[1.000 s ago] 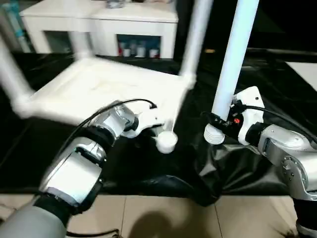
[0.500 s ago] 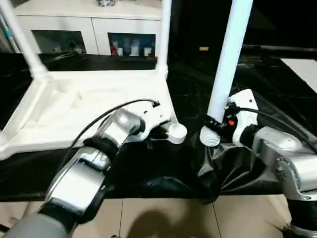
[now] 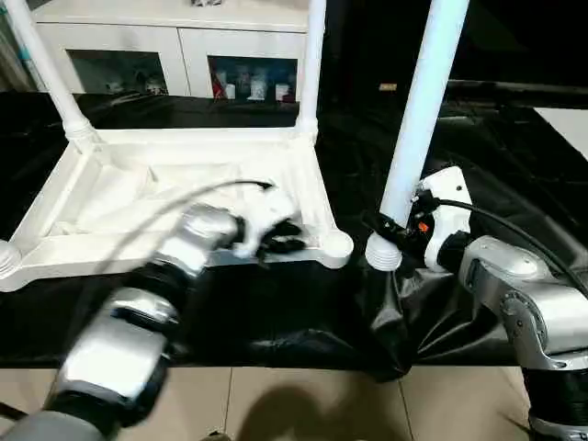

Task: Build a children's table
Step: Insert table leg to table base

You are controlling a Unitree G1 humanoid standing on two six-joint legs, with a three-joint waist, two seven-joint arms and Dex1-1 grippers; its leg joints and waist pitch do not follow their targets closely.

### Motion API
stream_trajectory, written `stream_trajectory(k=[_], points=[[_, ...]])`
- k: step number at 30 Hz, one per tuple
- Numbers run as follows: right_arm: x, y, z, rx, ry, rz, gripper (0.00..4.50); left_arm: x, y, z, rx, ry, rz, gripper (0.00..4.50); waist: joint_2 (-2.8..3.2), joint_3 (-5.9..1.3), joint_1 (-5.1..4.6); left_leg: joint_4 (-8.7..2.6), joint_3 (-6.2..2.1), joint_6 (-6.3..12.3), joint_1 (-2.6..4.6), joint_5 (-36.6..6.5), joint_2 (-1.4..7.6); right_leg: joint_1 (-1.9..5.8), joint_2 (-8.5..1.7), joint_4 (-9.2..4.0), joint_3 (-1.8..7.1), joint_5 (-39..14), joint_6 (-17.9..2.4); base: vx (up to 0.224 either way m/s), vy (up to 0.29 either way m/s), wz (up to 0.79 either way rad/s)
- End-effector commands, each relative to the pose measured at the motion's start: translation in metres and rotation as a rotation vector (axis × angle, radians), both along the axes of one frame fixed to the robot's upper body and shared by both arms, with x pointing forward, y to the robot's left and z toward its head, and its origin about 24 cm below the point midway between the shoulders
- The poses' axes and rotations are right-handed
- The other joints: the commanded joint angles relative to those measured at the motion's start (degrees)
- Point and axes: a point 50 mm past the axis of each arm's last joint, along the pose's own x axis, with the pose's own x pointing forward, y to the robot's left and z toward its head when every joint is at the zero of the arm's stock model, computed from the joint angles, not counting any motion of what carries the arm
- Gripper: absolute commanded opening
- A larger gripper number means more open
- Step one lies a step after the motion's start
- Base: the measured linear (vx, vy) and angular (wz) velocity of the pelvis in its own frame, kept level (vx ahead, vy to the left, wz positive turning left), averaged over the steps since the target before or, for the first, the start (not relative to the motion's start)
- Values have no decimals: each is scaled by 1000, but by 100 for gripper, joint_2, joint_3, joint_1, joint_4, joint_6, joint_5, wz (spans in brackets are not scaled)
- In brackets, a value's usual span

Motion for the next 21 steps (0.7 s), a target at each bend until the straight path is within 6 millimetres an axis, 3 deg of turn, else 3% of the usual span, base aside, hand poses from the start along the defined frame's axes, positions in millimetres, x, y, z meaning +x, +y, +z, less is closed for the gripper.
stream_trajectory(k=[1,9,15,16,21], points=[[4,-2,9,3,-40,-6,184,2,-1,5,-5,-11,-20,136,10,-394,24,-379,-34,-47,104,-1210,154,301,-323,-396,215,-689,-1300,0,0,0],[8,-4,11,-10,-50,5,184,-3,-5,-1,-38,58,-75,136,67,-397,20,-366,-25,-54,105,-1155,143,318,-320,-377,221,-464,-1406,0,0,0],[5,-5,10,-13,-50,-2,184,-4,-7,-7,-2,66,-88,136,72,-397,16,-362,-25,-34,107,-1187,144,328,-314,-382,219,-407,-1445,0,0,0],[4,-6,9,-14,-49,-2,184,-5,-8,-8,10,65,-86,136,103,-396,15,-364,-29,-41,111,-1202,147,325,-315,-383,220,-435,-1447,0,0,0],[1,-7,9,-17,-46,-6,184,-3,-7,-9,25,64,-67,136,104,-400,9,-357,-31,-27,103,-1187,139,343,-312,-390,219,-467,-1425,0,0,0]])
